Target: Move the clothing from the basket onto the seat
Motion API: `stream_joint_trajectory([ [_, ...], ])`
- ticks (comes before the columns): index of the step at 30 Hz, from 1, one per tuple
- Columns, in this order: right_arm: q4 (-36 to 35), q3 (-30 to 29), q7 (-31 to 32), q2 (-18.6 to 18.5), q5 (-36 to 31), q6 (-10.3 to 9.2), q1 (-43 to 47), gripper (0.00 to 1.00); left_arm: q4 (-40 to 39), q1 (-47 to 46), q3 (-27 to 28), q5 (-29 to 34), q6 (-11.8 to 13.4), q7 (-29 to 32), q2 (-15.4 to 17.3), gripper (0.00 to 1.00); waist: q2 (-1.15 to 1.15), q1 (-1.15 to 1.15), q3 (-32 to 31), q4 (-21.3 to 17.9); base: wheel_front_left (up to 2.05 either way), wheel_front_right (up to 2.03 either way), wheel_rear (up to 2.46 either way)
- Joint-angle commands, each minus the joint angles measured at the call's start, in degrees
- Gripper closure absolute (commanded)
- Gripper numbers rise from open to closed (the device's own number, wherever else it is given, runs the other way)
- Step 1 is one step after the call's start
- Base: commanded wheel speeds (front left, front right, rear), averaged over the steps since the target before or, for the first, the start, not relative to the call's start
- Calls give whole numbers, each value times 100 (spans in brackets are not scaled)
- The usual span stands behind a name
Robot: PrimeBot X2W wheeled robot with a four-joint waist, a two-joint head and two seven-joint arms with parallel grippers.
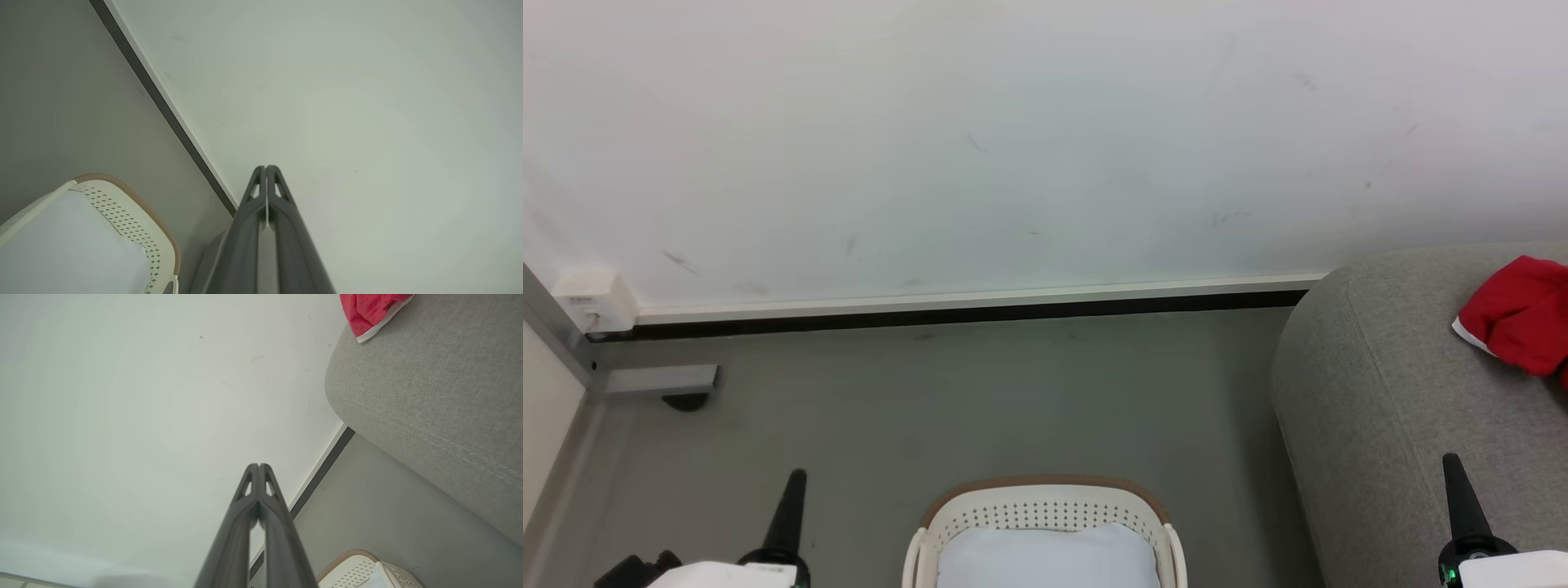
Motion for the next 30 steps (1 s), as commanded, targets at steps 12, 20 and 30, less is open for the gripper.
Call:
stream_joint_trajectory([
  [12,-82,-69,193,-58,715,-8,-142,100,-40,-157,143,-700,-98,196,-7,100,0,0,22,48,0,0,0],
  [20,-103,-97,292,-60,1091,-9,-156,100,-36,-203,203,-1060,-136,302,-17,100,0,0,36,79,0,0,0],
  [30,-124,-130,404,-62,1527,-10,-169,100,-31,-252,281,-1470,-182,405,-31,100,0,0,53,117,0,0,0],
])
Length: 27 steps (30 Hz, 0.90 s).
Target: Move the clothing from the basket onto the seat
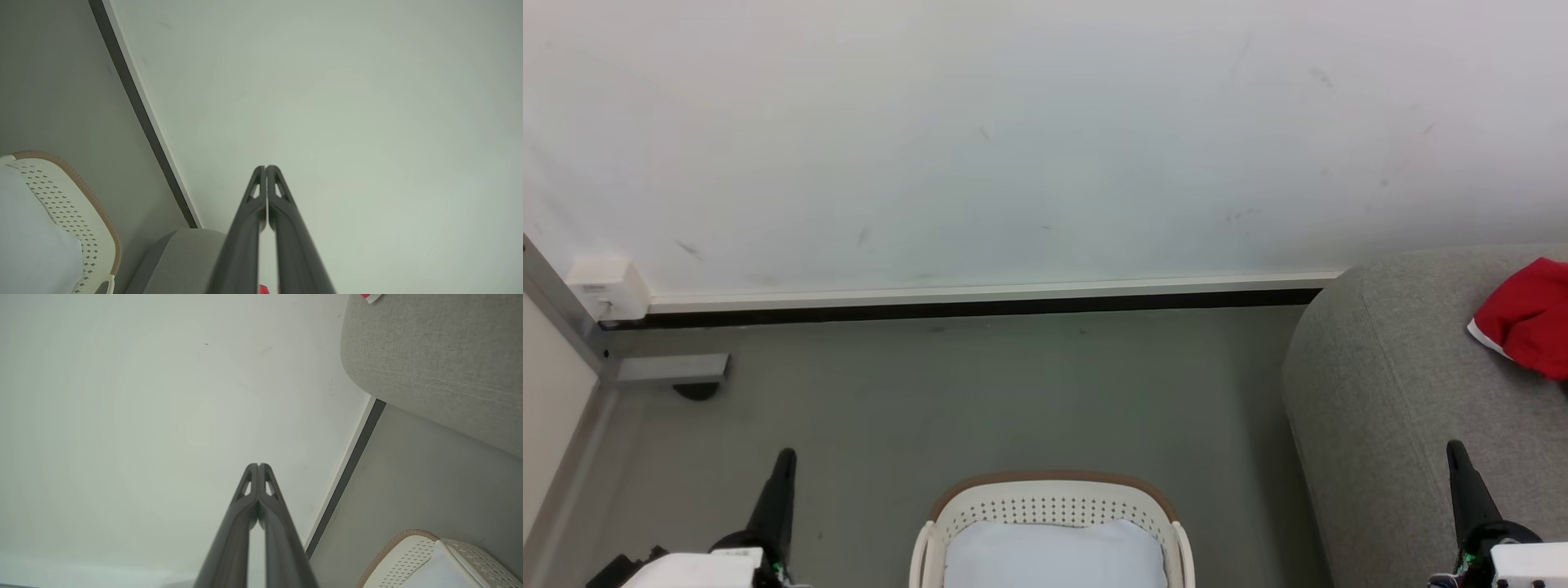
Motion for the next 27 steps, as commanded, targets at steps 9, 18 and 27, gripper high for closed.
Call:
stream_joint_trajectory([
  [9,-65,-51,130,-49,469,-11,-83,100,-22,-118,100,-500,-80,129,1,100,0,0,17,38,0,0,0],
  [18,-73,-71,200,-50,728,-12,-104,100,-18,-147,143,-753,-97,199,-9,100,0,0,30,67,0,0,0],
  [27,-72,-70,199,-49,728,-12,-104,100,-19,-146,142,-752,-97,199,-8,100,0,0,30,67,0,0,0],
])
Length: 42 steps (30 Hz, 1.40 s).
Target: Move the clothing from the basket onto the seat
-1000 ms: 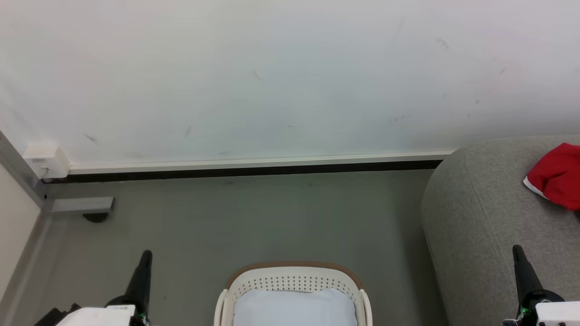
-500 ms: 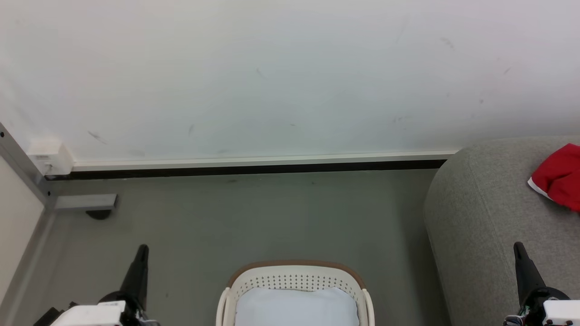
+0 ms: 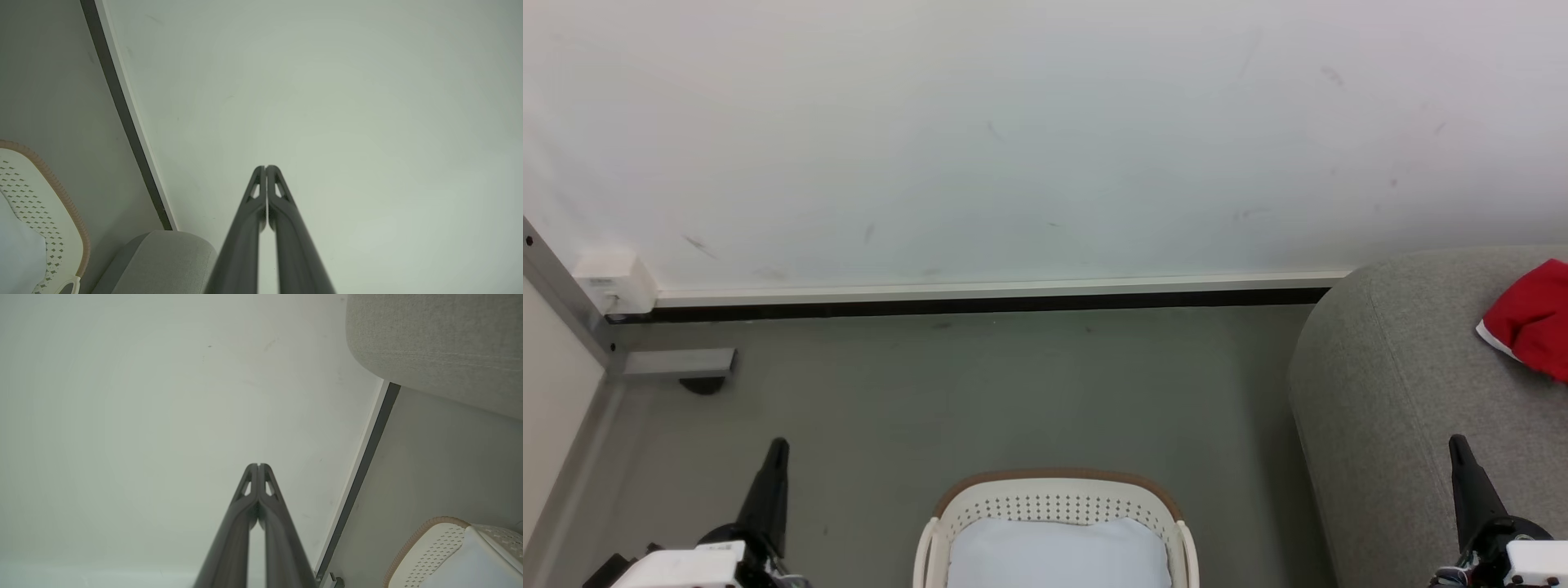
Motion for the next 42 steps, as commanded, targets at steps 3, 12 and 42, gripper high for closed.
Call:
stream_joint_trajectory([
  [3,-30,-19,18,-40,8,-12,-67,100,-16,-52,15,-80,-11,21,10,100,0,0,0,-1,0,0,0],
  [12,-30,-19,18,-39,9,-12,-67,100,-16,-52,15,-81,-11,21,11,100,0,0,0,-1,0,0,0],
  [42,-30,-18,17,-39,9,-12,-67,100,-17,-51,13,-82,-11,20,11,100,0,0,0,-1,0,0,0],
])
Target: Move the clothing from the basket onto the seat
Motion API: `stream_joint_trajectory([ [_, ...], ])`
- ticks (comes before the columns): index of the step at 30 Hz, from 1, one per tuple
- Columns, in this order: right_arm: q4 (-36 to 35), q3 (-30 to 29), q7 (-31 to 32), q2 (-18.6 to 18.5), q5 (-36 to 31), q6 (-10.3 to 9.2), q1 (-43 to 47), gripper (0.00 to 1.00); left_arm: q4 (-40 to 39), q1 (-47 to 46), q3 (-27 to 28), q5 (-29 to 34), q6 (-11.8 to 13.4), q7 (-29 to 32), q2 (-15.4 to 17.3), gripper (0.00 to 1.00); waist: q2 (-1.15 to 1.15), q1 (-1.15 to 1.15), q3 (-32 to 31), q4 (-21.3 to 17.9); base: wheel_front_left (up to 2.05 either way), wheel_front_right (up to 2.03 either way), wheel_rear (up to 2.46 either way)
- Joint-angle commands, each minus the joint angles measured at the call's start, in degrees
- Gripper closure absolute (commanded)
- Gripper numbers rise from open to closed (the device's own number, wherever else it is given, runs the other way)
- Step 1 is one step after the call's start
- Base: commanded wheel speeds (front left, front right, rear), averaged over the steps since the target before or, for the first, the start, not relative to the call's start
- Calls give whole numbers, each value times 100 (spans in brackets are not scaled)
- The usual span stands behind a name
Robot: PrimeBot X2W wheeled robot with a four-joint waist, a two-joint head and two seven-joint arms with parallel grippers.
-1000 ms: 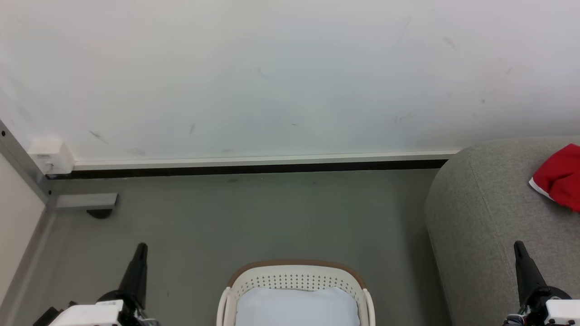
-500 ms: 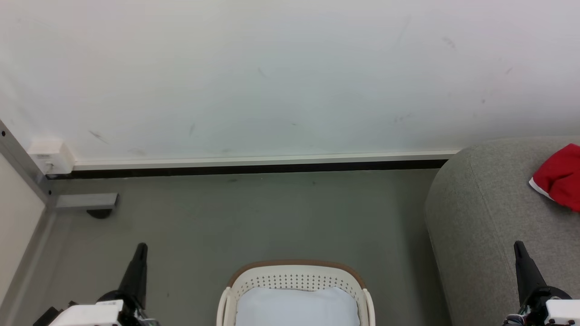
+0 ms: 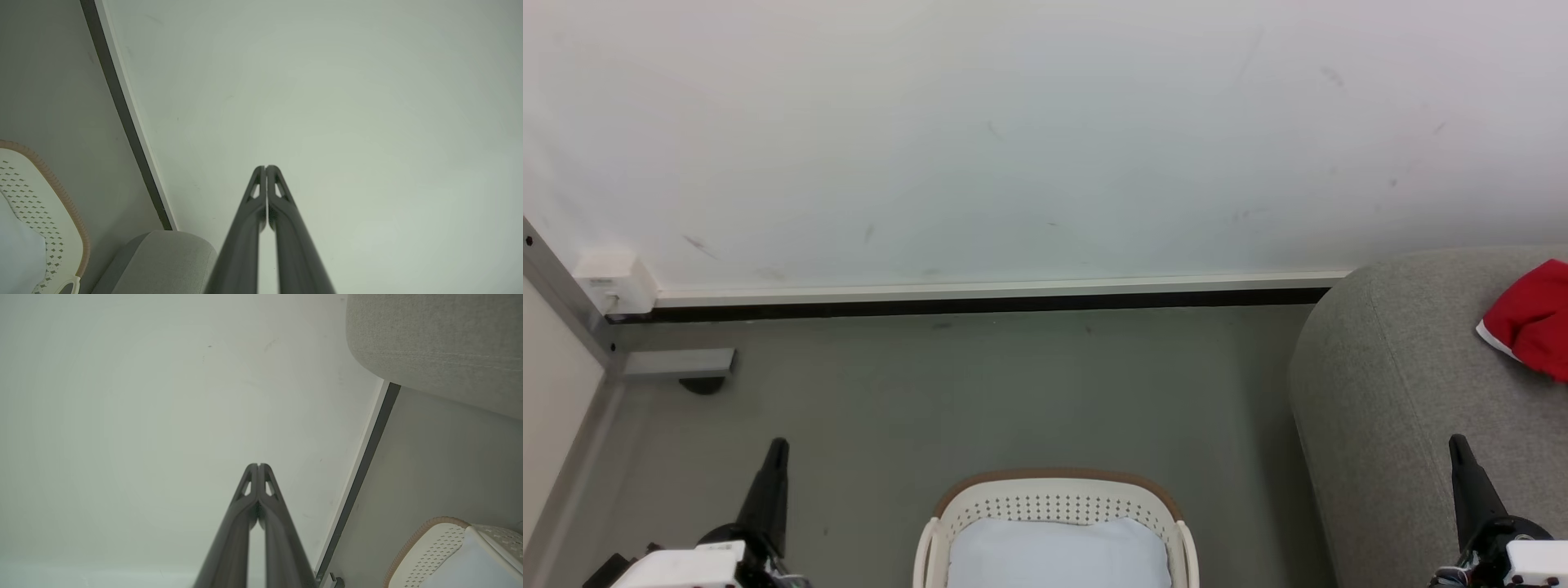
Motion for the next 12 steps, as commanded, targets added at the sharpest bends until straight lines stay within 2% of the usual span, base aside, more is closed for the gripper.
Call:
stream_joint_trajectory([
  [1,-29,-18,17,-38,9,-12,-65,100,-16,-50,13,-82,-11,20,12,100,0,0,0,0,0,0,0],
  [12,-29,-17,17,-38,10,-12,-66,100,-16,-50,13,-82,-11,20,12,100,0,0,0,0,0,0,0],
])
